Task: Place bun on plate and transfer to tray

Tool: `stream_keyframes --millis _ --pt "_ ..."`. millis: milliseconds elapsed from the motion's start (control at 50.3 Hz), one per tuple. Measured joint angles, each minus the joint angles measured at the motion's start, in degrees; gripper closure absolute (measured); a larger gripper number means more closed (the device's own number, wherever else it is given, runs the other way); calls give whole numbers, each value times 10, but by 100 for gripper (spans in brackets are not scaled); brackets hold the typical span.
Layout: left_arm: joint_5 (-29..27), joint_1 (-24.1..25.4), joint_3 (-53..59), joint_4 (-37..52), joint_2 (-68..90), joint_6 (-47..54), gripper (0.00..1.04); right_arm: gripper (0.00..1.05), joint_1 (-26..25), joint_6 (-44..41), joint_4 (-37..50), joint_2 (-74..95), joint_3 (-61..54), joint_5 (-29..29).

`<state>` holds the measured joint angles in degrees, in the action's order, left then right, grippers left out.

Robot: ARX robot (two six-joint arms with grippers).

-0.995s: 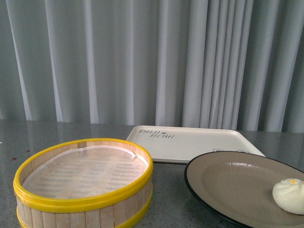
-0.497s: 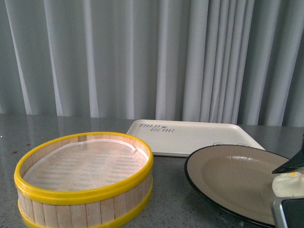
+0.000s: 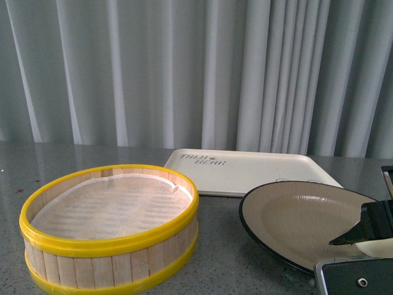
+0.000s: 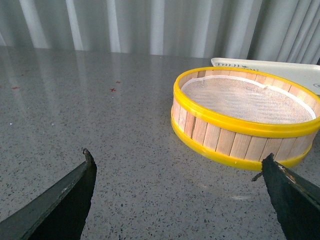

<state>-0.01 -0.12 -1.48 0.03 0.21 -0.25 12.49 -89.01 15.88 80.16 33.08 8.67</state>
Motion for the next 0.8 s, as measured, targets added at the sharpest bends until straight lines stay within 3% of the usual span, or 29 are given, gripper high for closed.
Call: stream_keyframes --millis 80,259,438,597,796 --pt "0 0 0 0 0 0 7 72 2 -4 17 0 0 0" --pt "0 0 0 0 0 0 7 101 4 -4 56 -5 -19 -11" --pt "0 0 0 0 0 0 7 102 1 -26 153 -22 -51 -34" --pt "0 0 0 0 0 0 7 102 -10 -10 171 -46 -39 -27" --pt "0 0 0 0 0 0 7 102 -77 38 67 -36 87 59"
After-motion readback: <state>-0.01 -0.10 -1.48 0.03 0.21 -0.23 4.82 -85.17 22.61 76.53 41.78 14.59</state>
